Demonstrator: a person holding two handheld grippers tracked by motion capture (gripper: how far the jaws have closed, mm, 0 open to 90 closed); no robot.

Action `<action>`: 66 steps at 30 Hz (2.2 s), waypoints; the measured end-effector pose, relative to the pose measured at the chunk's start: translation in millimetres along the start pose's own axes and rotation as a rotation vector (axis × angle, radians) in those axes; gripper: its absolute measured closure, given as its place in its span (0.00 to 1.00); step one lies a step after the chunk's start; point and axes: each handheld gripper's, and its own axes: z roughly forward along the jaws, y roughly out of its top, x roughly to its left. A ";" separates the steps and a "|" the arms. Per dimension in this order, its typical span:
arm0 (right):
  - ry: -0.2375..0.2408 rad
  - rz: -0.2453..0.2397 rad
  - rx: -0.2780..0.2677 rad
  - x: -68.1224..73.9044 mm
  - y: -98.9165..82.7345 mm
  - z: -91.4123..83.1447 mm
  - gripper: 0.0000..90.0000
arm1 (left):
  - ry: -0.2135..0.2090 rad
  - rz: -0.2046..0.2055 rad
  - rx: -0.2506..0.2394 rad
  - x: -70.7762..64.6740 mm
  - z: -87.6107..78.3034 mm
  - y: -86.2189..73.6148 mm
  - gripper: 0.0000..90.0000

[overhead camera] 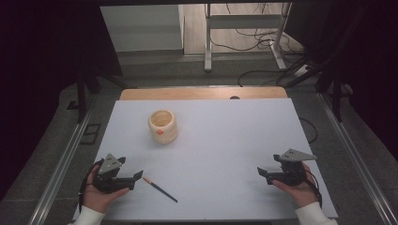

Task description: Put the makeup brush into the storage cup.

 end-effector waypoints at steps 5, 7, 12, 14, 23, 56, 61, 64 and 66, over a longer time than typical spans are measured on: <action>-0.002 -0.004 0.008 0.2 -0.2 1.1 0.17 | -0.001 -0.001 -0.001 -0.4 -0.1 0.1 0.17; -0.003 -0.004 0.008 0.0 -0.2 1.1 0.17 | -0.002 0.001 0.000 -0.7 -0.3 -0.3 0.17; -0.012 -0.004 0.005 -1.9 0.3 1.3 0.17 | -0.004 -0.001 0.000 -1.1 -1.2 -1.3 0.17; -0.013 -0.008 0.008 -1.7 0.2 1.4 0.17 | -0.005 0.001 0.002 -1.2 -1.0 -1.3 0.17; -0.007 -0.009 0.015 -1.0 -0.2 2.7 0.16 | -0.004 -0.002 0.007 -0.5 -0.5 -1.5 0.17; -0.015 -0.005 0.003 -2.1 -0.7 -1.0 0.16 | -0.060 0.202 0.041 8.3 -12.8 25.9 0.21; -0.017 -0.008 0.009 -1.6 -0.8 -0.2 0.16 | -0.090 0.275 0.072 6.6 -12.4 31.1 0.21; -0.016 -0.008 0.008 -1.2 -0.9 0.1 0.16 | -0.112 0.302 0.077 5.8 -11.9 33.4 0.21; -0.015 -0.009 0.006 -1.1 -0.9 -0.2 0.16 | -0.129 0.313 0.076 5.7 -11.4 35.5 0.22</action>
